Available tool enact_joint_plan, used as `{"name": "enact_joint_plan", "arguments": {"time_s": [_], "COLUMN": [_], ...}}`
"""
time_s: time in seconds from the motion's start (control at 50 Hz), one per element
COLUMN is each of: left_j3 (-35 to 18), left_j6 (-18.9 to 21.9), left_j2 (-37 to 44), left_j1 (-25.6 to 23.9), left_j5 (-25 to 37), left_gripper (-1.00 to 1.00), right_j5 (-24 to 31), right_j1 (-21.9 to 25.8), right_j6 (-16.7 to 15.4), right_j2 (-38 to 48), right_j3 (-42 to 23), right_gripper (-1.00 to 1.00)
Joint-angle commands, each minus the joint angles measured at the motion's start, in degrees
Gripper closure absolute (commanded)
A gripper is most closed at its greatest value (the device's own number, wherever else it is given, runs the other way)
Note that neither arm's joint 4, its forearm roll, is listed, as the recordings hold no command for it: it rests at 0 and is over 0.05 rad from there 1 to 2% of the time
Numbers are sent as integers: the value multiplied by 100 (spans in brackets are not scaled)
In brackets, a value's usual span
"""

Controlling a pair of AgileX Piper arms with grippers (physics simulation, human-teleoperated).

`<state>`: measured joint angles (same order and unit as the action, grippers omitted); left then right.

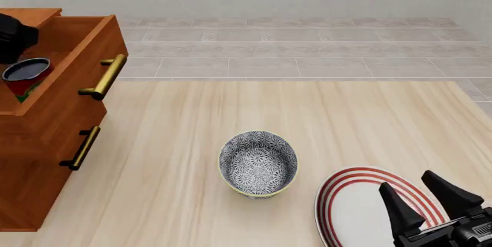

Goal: Put the ketchup in the top drawer of the cabinet.

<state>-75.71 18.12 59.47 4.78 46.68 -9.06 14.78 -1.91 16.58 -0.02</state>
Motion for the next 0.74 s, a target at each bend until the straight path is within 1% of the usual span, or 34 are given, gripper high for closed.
{"name": "enact_joint_plan", "arguments": {"time_s": [0.02, 0.08, 0.12, 0.3, 0.36, 0.42, 0.44, 0.5, 0.56, 0.58, 0.6, 0.62, 0.64, 0.7, 0.72, 0.74], "left_j3": [-31, 46, 126, 120, 242, 274, 413, 478, 742, 744, 822, 835, 787, 897, 991, 1056], "left_j6": [115, 97, 166, 221, 345, 284, 338, 267, 271, 271, 385, 336, 139, 216, 173, 215], "left_j2": [-267, -367, -473, -684, -808, -862, -1033, -1091, -1253, -1253, -1333, -1339, -1326, -1383, -1457, -1502], "left_j1": [-184, -307, -411, -633, -706, -758, -956, -998, -1186, -1186, -1236, -1231, -1313, -1311, -1433, -1449], "left_j5": [146, 165, 172, 296, 256, 270, 291, 288, 195, 195, 142, 122, 138, 71, 73, 43], "left_gripper": [-100, -100, -100, -100, -100, -100, -100, -100, -100, -100, -100, -100, -100, -100, -100, -100], "right_j5": [-24, -32, -13, 28, 3, 23, 41, -4, -18, -15, 14, 25, 23, 52, 27, 15], "right_j1": [15, 22, 30, 27, 30, 26, 25, 16, 28, 28, 33, 34, 28, 11, 15, 21], "right_j6": [-10, -13, -13, -17, -20, -19, -9, -19, -18, -18, -16, -24, -24, -24, -19, -22], "right_j2": [39, 61, 53, 9, 40, 21, 3, 71, 86, 82, 50, 41, 50, 23, 37, 50], "right_j3": [0, 1, -4, 0, 0, 1, 1, -4, -3, -3, -4, -4, -4, -4, 1, 1], "right_gripper": [-100, -100, -100, -100, -100, -100, -100, -100, -100, -100, -100, -100, -100, -100, -100, -100]}}
